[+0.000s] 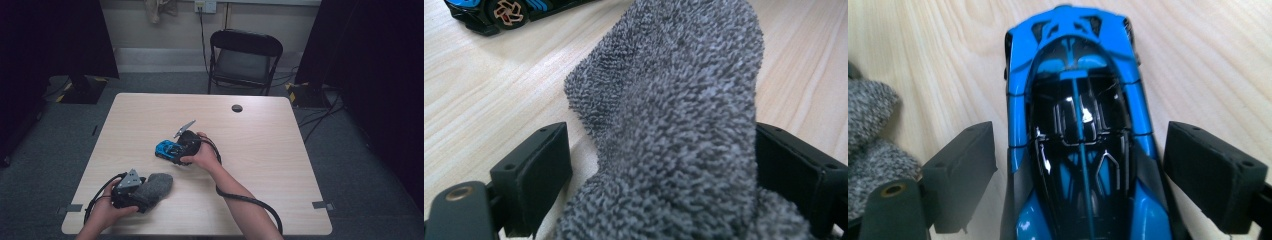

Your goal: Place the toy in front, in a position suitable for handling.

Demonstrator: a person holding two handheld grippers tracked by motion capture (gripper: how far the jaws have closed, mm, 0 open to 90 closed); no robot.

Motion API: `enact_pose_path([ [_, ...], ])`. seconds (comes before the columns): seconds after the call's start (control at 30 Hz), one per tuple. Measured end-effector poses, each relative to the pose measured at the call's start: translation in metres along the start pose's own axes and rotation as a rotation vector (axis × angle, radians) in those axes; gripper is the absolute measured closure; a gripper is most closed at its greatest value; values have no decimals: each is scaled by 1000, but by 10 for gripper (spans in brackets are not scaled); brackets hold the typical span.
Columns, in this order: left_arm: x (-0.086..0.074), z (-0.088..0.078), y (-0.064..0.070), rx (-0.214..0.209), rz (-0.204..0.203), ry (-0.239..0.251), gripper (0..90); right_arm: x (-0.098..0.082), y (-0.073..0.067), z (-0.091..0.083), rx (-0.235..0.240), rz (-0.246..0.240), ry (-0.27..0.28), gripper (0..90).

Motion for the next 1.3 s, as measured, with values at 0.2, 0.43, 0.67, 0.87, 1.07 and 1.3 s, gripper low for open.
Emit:
enact_pose_path([
  [0.2,0,0,0,0,2,-1,110,-3,0,3,-3,8,5,142],
  [0.43,0,0,-1,7,8,-1,108,-2,0,5,-10,1,20,142],
  [0.67,0,0,-1,12,8,-1,108,-4,-1,5,-39,-16,61,205],
  [0.87,0,1,-1,11,8,-1,108,-6,-1,5,-55,-36,80,229],
  [1.07,1,1,-1,12,8,-1,108,-7,-2,4,-58,-33,85,237],
  [1.3,1,0,-1,13,9,-1,108,-9,-5,0,-68,-24,62,257],
])
Point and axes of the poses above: each handheld gripper's, and its own axes: z roughly forward along the jaws, x roughly out of its top, y roughly to its right, the point moved 7 cm from there along z, roughly forward along the jaws, and after that the axes turned 1 degree about y, right-handed, at the moved point
